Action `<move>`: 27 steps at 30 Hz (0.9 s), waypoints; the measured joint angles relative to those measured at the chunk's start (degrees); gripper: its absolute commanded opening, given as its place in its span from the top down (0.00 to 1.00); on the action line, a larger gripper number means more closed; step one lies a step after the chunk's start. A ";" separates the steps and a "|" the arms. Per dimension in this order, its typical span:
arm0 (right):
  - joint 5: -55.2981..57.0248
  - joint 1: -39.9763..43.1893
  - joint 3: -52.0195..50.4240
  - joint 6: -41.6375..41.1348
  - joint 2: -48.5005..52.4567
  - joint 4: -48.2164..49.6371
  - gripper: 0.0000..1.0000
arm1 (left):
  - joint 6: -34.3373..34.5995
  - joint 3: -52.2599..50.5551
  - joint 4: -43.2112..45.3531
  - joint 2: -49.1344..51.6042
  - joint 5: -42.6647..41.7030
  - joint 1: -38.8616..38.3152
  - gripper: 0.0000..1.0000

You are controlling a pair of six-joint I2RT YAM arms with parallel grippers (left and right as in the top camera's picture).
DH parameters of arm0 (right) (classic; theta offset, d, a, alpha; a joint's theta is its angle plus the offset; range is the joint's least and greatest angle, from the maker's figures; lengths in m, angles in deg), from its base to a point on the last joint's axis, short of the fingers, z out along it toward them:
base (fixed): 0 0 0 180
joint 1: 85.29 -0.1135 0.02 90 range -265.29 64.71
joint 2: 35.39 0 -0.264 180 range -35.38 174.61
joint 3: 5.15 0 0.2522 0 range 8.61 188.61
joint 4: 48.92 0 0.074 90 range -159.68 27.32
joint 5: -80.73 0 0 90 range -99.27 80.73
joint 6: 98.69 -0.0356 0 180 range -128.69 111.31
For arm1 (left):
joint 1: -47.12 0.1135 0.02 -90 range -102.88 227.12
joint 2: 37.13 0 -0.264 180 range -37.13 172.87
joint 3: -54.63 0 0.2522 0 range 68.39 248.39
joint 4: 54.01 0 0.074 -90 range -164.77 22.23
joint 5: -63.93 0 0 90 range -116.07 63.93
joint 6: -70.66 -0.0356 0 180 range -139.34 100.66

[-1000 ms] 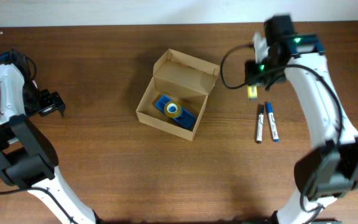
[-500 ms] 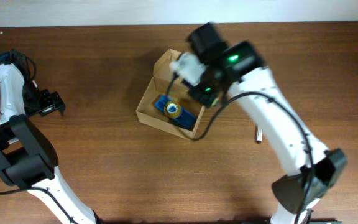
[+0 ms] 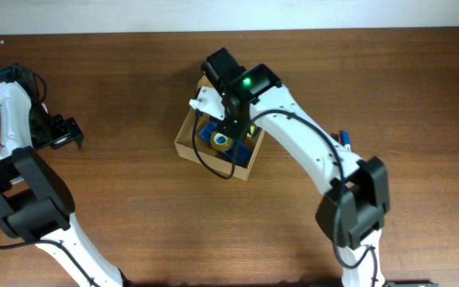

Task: Pack container
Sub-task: 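Carry the highlighter into the box and lower it upright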

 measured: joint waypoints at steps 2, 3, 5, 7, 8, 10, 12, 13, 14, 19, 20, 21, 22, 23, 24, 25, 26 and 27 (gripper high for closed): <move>-1.27 0.00 0.00 0.02 1.55 0.02 0.96 | 0.00 0.00 0.00 0.00 0.00 0.00 0.00; -1.92 0.00 0.00 0.00 2.19 0.02 0.96 | 0.02 0.00 0.00 0.00 0.00 0.00 0.00; -3.32 0.00 0.00 -0.04 3.48 0.00 0.96 | 0.00 0.00 0.00 0.00 0.00 0.00 0.00; -4.63 0.00 0.00 -0.09 4.50 -0.07 0.96 | 0.00 0.00 -0.02 0.00 0.00 0.00 0.00; -5.35 0.00 0.00 -0.09 4.98 -0.20 0.96 | 0.00 0.00 0.00 0.00 0.02 0.00 0.00; -6.80 0.00 0.00 -0.07 5.97 -0.68 0.96 | 0.00 0.00 0.00 0.00 0.00 0.00 0.00; -7.89 -0.02 0.00 -0.15 6.99 -1.20 0.96 | 0.02 0.00 0.00 0.00 0.02 0.00 0.00; -8.22 -0.02 0.00 -0.22 7.52 -1.55 0.96 | 0.00 0.00 0.00 0.00 0.02 0.00 0.00; -8.50 -0.02 0.00 -0.26 7.87 -1.84 0.96 | 0.00 0.00 -0.02 0.00 0.02 0.00 0.00; -9.33 -0.02 0.00 -1.46 8.61 -2.25 0.96 | 0.00 0.00 0.00 0.00 0.02 0.00 0.00; -9.44 -0.02 0.00 -1.79 8.61 -2.40 0.96 | 0.00 0.00 0.00 0.00 0.02 0.00 0.00; -9.46 -0.02 0.00 -2.03 8.61 -2.58 0.96 | 0.00 0.00 0.00 0.00 0.00 0.00 0.00; -9.49 -0.02 0.00 -2.27 8.61 -2.78 0.93 | 0.02 0.00 0.00 0.00 0.02 0.00 0.00; -9.51 -0.02 0.00 -2.47 8.61 -2.99 0.87 | 0.00 0.00 0.00 0.00 0.02 0.00 0.00; -9.60 -0.02 0.00 -2.82 8.61 -3.21 0.75 | 0.02 0.00 0.00 0.00 0.00 0.00 0.00; -9.64 -0.02 0.00 -3.06 8.61 -3.41 0.62 | 0.02 0.00 0.00 0.00 0.00 0.00 0.00; -9.68 -0.02 0.00 -3.21 8.61 -3.52 0.60 | 0.00 0.00 0.00 0.00 0.02 0.00 0.00; -9.68 -0.02 0.00 -3.15 8.61 -3.61 0.58 | 0.02 0.00 0.00 0.00 0.00 0.00 0.00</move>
